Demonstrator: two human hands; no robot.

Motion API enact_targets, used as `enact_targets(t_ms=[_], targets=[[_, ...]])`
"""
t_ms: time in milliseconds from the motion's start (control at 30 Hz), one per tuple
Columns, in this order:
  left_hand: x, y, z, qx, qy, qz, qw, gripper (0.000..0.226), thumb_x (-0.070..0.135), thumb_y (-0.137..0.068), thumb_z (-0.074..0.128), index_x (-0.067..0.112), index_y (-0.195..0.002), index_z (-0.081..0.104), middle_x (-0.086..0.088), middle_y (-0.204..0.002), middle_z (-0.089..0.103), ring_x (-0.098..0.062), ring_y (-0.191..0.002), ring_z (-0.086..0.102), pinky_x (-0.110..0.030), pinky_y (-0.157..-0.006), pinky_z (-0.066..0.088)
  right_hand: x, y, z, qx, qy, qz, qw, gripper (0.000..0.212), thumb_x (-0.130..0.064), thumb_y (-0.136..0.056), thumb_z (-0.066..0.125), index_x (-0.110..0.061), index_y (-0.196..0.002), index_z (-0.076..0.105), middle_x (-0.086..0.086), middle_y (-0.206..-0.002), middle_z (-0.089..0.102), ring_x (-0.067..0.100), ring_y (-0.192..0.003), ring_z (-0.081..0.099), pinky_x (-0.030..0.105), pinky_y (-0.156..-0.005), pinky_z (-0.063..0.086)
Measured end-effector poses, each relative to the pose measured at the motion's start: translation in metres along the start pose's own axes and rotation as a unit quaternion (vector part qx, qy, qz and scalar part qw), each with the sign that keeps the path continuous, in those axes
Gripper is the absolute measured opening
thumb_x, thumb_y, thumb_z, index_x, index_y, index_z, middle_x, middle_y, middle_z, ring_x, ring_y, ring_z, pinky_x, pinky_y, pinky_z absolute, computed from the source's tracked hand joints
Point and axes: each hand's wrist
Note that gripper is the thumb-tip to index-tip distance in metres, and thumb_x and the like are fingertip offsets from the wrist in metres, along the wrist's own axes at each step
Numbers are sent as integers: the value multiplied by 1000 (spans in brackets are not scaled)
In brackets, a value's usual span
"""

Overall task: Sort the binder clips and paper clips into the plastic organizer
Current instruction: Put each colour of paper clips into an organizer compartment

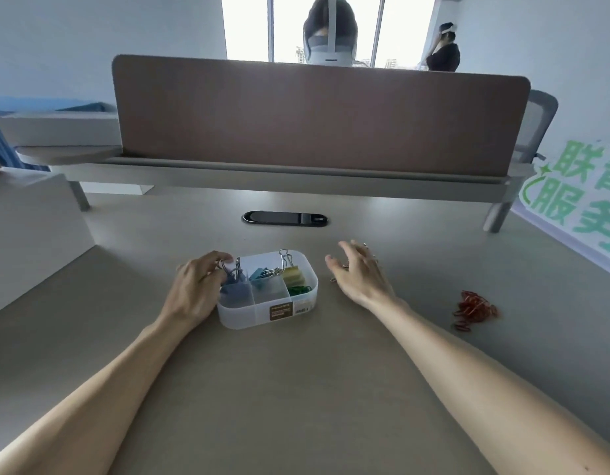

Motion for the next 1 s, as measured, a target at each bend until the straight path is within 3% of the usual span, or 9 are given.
enact_targets(t_ms=[67, 133, 267, 400, 467, 600, 700, 833, 1000], targets=[[0, 1, 0, -4, 2, -2, 1000, 43, 21, -69, 39, 11, -99, 68, -3, -74, 65, -20, -71, 57, -3, -59, 36, 1, -6, 4, -17, 56, -1, 998, 75, -71, -83, 35, -28, -144, 31, 7, -157, 20, 26, -146, 12, 50, -116, 6], [-1, 2, 0, -2, 7, -4, 1000, 42, 21, -69, 40, 11, -98, 69, -2, -70, 65, -15, -67, 56, -4, -59, 37, -2, -7, 7, -45, 78, -31, 995, 76, -70, -81, 41, -24, -141, 39, 8, -152, 32, 25, -142, 26, 47, -115, 15], [-1, 1, -1, -2, 8, -8, 1000, 42, 20, -68, 40, 13, -98, 69, -1, -68, 65, -6, -65, 55, -5, -58, 37, -3, 5, -1, -11, 2, -150, 989, 22, -26, -90, 56, -7, -92, 66, 5, -93, 64, 30, -96, 61, 36, -82, 48], [-2, 3, -1, -14, 3, -6, 1000, 43, 21, -67, 40, 14, -99, 69, -1, -73, 66, -13, -68, 56, -9, -59, 39, 1, 35, -16, 15, -29, -172, 985, 14, -5, -86, 59, -4, -88, 73, 10, -98, 70, 25, -93, 63, 27, -82, 45], [-2, 5, 0, -20, 5, 1, 1000, 41, 20, -68, 41, 15, -97, 68, 4, -68, 64, -3, -65, 56, -9, -58, 38, 3, 52, -22, 6, -36, -176, 984, 14, -2, -84, 61, -6, -87, 74, 9, -95, 71, 23, -88, 64, 18, -76, 40], [-1, 9, 0, -18, 7, 1, 1000, 39, 19, -68, 41, 15, -96, 68, 8, -65, 61, 1, -63, 54, -13, -58, 38, 5, 71, -44, -35, -58, -155, 986, 21, -7, -81, 65, -15, -97, 74, 1, -95, 73, 7, -79, 63, 2, -73, 40], [0, 11, 1, -19, 11, 7, 1000, 37, 19, -69, 42, 17, -94, 68, 4, -67, 63, -11, -64, 55, -19, -60, 41, 8, 66, -69, -32, -22, -114, 993, 27, -26, -80, 70, -24, -107, 70, -3, -109, 67, 8, -93, 60, 21, -88, 46], [1, 13, 2, -23, 17, 12, 1000, 36, 20, -68, 42, 18, -93, 68, 11, -65, 62, 4, -64, 54, -10, -58, 38, 8, 64, -81, -190, 125, -86, 970, 68, -56, -65, 77, -29, -124, 55, -2, -120, 50, 17, -111, 50, 30, -93, 42], [0, 12, 2, -25, 21, 20, 999, 36, 20, -69, 42, 16, -94, 67, 10, -65, 63, 3, -64, 54, -7, -57, 36, -2, 64, -73, -198, 141, -125, 962, 46, -36, -65, 82, -21, -105, 65, -3, -95, 59, 15, -89, 55, 24, -70, 42]])
Point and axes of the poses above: each hand's wrist, its own y-axis away from the middle knuckle, its own z-axis out of the palm, x = y × z
